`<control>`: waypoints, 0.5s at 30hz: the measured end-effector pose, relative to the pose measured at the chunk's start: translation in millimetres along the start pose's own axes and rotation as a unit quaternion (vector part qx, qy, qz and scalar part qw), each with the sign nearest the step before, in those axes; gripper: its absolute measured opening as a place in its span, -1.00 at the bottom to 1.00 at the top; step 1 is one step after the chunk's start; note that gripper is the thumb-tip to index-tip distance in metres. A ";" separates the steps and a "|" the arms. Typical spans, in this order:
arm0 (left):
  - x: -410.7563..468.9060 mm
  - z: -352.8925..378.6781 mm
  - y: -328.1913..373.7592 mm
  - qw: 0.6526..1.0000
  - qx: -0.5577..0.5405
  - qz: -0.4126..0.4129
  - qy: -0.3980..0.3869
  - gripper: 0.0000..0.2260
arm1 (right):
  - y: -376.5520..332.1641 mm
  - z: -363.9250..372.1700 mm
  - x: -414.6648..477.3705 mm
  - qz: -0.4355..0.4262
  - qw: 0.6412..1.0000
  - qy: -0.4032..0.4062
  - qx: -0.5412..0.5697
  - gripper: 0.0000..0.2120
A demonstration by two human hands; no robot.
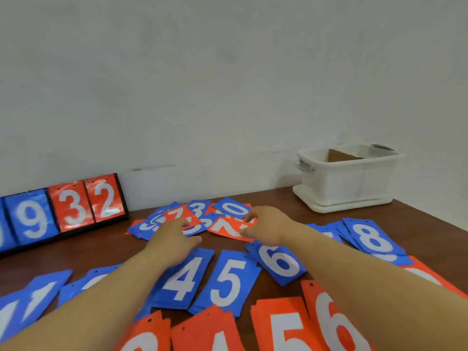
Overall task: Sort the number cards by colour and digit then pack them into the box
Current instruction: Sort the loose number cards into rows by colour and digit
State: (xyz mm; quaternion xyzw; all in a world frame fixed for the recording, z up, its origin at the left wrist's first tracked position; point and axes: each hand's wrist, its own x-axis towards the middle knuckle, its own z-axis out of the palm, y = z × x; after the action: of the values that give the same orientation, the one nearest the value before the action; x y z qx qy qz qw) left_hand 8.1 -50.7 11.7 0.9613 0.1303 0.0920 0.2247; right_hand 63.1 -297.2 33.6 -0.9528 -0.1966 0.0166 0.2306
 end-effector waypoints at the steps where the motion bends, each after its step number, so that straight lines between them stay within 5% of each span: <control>1: 7.3 0.1 -11.6 1.000 0.000 -0.015 0.001 -0.40 | -6.1 5.8 9.6 -0.001 1.000 -0.015 -0.015 -0.52; 8: 67.8 16.2 -27.2 0.996 0.005 -0.086 0.020 -0.33 | -17.9 25.8 60.4 0.038 0.982 -0.116 -0.141 -0.47; 15: 120.7 45.8 -13.1 0.977 0.104 -0.188 -0.010 -0.20 | 0.8 32.4 81.7 0.071 0.991 -0.108 -0.043 -0.45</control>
State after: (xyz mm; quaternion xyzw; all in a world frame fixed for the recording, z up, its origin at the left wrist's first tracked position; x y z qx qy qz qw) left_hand 130.7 -22.7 -20.4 0.9387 0.3153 0.0246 0.1376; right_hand 134.8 -252.6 9.1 -0.9661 -0.1524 0.1270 0.1653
